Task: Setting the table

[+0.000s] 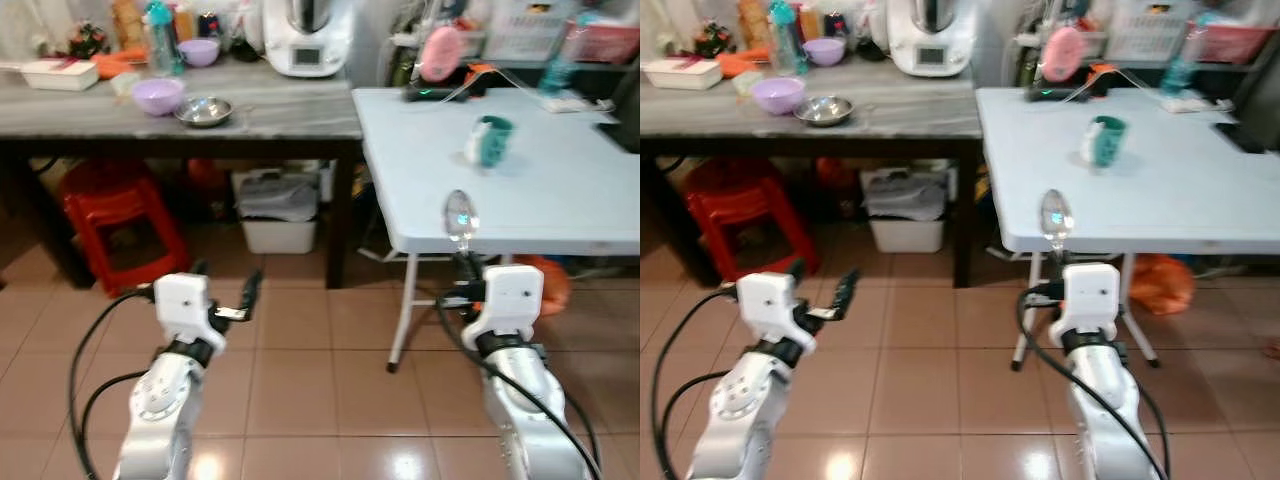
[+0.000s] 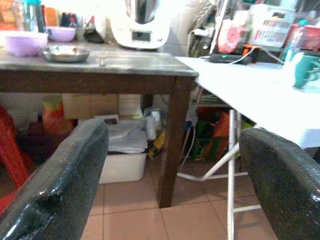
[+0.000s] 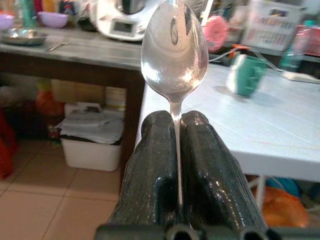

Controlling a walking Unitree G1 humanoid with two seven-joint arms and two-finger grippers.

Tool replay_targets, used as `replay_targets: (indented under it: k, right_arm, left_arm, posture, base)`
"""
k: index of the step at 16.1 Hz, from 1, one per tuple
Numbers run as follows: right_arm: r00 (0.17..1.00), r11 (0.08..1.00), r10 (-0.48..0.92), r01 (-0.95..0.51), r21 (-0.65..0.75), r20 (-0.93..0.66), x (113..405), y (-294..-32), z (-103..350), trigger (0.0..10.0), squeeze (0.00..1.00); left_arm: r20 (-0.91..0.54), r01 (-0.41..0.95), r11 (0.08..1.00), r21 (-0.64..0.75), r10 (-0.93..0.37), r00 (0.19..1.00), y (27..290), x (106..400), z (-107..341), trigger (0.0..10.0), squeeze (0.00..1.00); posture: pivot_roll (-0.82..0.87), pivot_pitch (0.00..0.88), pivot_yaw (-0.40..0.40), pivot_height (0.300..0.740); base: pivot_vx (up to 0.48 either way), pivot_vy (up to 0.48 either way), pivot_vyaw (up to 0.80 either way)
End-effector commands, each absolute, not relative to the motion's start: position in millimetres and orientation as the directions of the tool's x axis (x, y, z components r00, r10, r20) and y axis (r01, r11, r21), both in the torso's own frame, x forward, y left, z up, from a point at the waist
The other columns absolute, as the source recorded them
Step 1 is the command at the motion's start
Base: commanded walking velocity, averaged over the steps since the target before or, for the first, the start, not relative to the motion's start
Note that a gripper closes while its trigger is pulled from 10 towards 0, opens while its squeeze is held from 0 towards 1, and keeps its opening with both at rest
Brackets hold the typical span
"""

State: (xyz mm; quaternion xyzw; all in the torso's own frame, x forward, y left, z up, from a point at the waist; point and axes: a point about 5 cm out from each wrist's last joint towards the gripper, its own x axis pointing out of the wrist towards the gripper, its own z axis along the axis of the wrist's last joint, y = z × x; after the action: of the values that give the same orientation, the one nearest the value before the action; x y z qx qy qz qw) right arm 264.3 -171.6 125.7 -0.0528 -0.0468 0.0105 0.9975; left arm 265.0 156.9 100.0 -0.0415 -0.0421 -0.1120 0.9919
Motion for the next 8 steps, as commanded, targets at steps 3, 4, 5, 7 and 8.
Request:
replay_targets:
  k: [3,4,5,7,8]
  right_arm:
    - [0.991,0.994,0.056,-0.043,-0.104,0.125,264.6,-165.0,134.0,10.0,0.00]
    - [0.991,0.994,0.056,-0.044,-0.102,0.124,264.8,-164.8,133.8,10.0,0.00]
    - [0.991,0.994,0.059,-0.046,-0.102,0.123,265.0,-164.3,134.0,10.0,0.00]
    - [0.989,0.992,0.079,-0.066,-0.108,0.122,265.3,-161.6,133.2,10.0,0.00]
    - [0.990,0.992,0.077,-0.065,-0.105,0.120,265.9,-161.6,132.9,10.0,0.00]
  left_arm:
    - [0.101,0.220,0.973,-0.068,-0.212,0.972,159.9,267.1,103.9,10.0,0.00]
    - [0.101,0.221,0.973,-0.069,-0.214,0.972,159.9,267.5,103.9,10.0,0.00]
    - [0.101,0.223,0.972,-0.069,-0.216,0.971,159.8,267.8,104.0,10.0,0.00]
    - [0.100,0.225,0.972,-0.068,-0.218,0.971,159.3,268.4,104.1,10.0,0.00]
    - [0.101,0.226,0.972,-0.070,-0.218,0.971,158.9,269.0,104.4,10.0,0.00]
  posture:
    - [0.05,0.000,-0.019,0.740]
    - [0.05,0.000,-0.019,0.740]
    - [0.05,0.000,-0.019,0.740]
    - [0.05,0.000,-0.020,0.740]
    - [0.05,0.000,-0.020,0.740]
  base:
    - [0.461,0.000,0.16]
    - [0.461,0.000,0.48]
    - [0.458,0.000,0.47]
    - [0.461,0.000,0.58]
    - [0.461,0.000,0.70]
